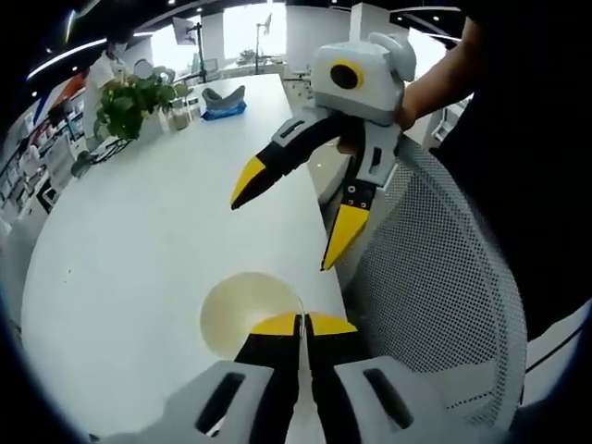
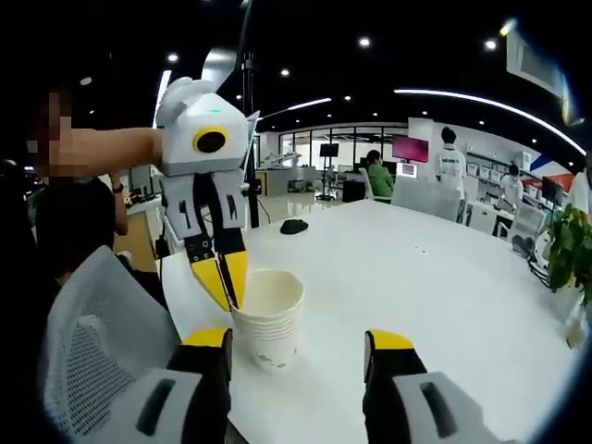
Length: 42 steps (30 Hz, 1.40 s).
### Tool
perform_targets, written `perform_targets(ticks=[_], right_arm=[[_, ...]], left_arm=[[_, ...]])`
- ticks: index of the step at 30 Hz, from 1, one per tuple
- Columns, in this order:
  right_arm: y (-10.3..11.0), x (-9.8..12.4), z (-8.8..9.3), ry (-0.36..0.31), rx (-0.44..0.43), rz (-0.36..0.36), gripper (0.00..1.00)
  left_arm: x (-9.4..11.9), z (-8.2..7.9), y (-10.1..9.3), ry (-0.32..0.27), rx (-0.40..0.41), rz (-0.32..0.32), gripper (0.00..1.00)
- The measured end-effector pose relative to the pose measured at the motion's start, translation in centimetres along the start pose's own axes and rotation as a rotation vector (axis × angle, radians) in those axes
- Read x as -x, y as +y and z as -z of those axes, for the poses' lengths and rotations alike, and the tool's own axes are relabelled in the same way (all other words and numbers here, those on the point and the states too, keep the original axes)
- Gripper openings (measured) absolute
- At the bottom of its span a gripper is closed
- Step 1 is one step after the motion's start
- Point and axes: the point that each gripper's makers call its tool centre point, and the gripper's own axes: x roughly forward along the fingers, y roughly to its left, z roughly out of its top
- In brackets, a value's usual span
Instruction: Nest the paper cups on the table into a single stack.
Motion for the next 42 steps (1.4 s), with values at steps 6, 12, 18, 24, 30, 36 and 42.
perform_targets(ticks=[6,12,18,24,30,36,42], right_arm=[[0.1,0.0,0.1,0.003,0.001,-0.003,0.56],[0.2,0.0,0.1,0.006,-0.002,-0.005,0.56],[0.3,-0.1,0.3,0.011,-0.002,-0.010,0.57],[0.4,-0.1,0.3,0.013,-0.003,-0.016,0.58],[0.5,-0.2,0.4,0.017,0.000,-0.024,0.60],[0.3,-0.2,0.4,0.015,-0.020,-0.028,0.63],[0.3,-0.3,0.5,0.027,-0.003,-0.047,0.64]], left_arm=[[-0.1,-0.1,-0.2,-0.008,0.018,0.030,0.00],[-0.1,-0.1,-0.1,-0.019,0.032,0.050,0.00],[0.0,0.0,0.0,-0.021,0.022,0.041,0.00],[0.7,-0.6,0.4,-0.069,0.031,0.010,0.01],[2.1,-1.1,1.2,-0.147,0.068,-0.064,0.07],[3.6,-0.8,1.9,-0.219,0.120,-0.152,0.13],[4.8,0.0,2.4,-0.261,0.154,-0.243,0.24]])
